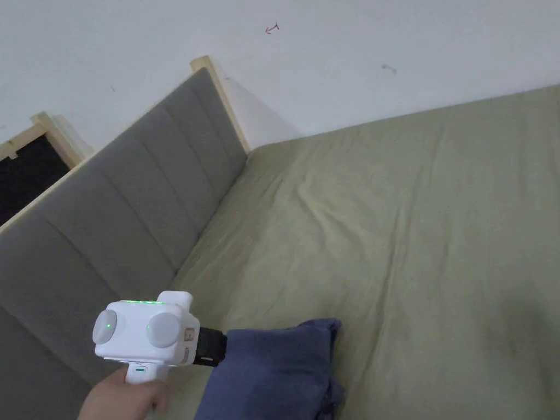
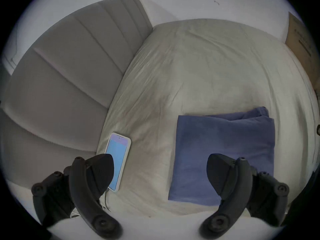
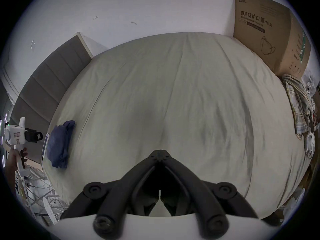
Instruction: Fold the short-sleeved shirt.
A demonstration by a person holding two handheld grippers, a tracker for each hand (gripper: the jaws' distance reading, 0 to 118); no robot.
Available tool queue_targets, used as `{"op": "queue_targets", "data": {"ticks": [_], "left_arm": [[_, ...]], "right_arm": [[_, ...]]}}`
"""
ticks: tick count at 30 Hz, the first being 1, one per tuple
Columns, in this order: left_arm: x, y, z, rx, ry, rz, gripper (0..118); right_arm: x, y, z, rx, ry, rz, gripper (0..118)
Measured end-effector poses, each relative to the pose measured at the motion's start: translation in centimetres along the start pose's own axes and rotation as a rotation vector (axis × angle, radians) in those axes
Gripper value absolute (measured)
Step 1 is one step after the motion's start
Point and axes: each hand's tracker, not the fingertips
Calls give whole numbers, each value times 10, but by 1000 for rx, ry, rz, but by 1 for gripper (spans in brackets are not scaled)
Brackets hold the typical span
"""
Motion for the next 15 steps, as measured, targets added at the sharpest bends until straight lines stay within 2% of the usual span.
{"op": "queue_targets", "data": {"ticks": [3, 7, 8, 9, 10, 12, 15], "left_arm": [[0, -8, 7, -6, -36, 17, 109], [4, -17, 14, 6, -63, 2, 89], [5, -19, 14, 0, -68, -1, 67], [6, -21, 14, -13, -70, -2, 23], [10, -25, 13, -23, -64, 3, 0], [16, -31, 19, -10, -60, 24, 0], [40, -37, 34, 65, -128, 90, 0]], "right_arm": [[-10, 2, -2, 6, -14, 32, 0], [-28, 6, -4, 13, -19, 52, 0], [-32, 7, -4, 14, -16, 55, 0], [-37, 7, -4, 17, -10, 59, 0], [-41, 7, -3, 20, -2, 63, 0], [-45, 8, -4, 29, 1, 76, 0], [-47, 8, -2, 40, -2, 91, 0]]}}
